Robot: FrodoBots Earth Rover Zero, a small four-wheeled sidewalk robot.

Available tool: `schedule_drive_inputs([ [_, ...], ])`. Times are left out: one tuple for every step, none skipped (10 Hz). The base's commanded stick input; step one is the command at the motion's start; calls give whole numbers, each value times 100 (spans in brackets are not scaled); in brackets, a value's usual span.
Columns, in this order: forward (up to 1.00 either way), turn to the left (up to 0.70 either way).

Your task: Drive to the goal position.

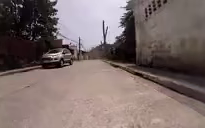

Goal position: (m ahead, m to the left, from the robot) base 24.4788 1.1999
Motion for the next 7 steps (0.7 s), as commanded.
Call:
schedule_drive_inputs([
  [100,3],
  [100,0],
  [100,0],
  [100,0],
  [100,0],
  [100,0],
  [100,0],
])
